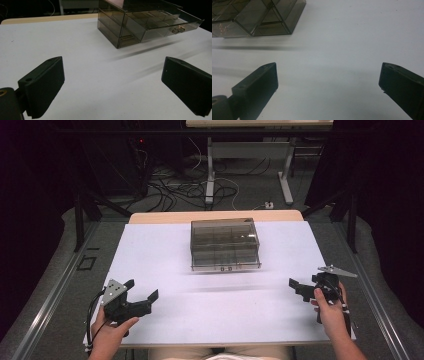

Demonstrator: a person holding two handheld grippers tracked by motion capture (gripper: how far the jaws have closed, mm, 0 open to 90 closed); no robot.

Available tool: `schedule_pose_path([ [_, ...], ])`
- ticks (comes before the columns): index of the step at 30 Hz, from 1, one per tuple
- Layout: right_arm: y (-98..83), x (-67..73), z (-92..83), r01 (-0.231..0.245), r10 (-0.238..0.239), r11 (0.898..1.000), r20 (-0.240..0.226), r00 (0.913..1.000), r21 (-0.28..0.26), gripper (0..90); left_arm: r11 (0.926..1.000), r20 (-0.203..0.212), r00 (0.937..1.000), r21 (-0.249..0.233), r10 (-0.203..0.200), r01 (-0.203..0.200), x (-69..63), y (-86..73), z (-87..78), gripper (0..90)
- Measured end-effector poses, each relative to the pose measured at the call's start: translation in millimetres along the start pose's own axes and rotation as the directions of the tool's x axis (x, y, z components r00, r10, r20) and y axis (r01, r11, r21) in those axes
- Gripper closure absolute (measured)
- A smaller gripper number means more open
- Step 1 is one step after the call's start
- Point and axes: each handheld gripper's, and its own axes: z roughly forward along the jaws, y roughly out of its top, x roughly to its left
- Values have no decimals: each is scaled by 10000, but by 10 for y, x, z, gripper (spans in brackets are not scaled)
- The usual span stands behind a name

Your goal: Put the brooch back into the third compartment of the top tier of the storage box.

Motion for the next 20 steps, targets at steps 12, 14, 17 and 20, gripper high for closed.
schedule_pose_path([
  [12, -13, -141, 35, -630, 629, 9979, 41, 9980, 125, 34, 9999, -7, 10000, 64, 79, -79, 13, 2, 7, 47],
  [14, -14, -144, 32, -708, 708, 9974, 25, 9975, 122, 35, 9999, -11, 10000, 68, 93, -92, 14, 3, 6, 47],
  [17, -17, -138, 39, -712, 712, 9974, 60, 9974, 54, 36, 9999, -16, 10000, 62, 93, -93, 14, 3, 6, 47],
  [20, -17, -129, 41, -643, 643, 9979, -7, 9979, 79, 37, 9999, -29, 9999, 72, 101, -101, 15, 4, 9, 47],
])
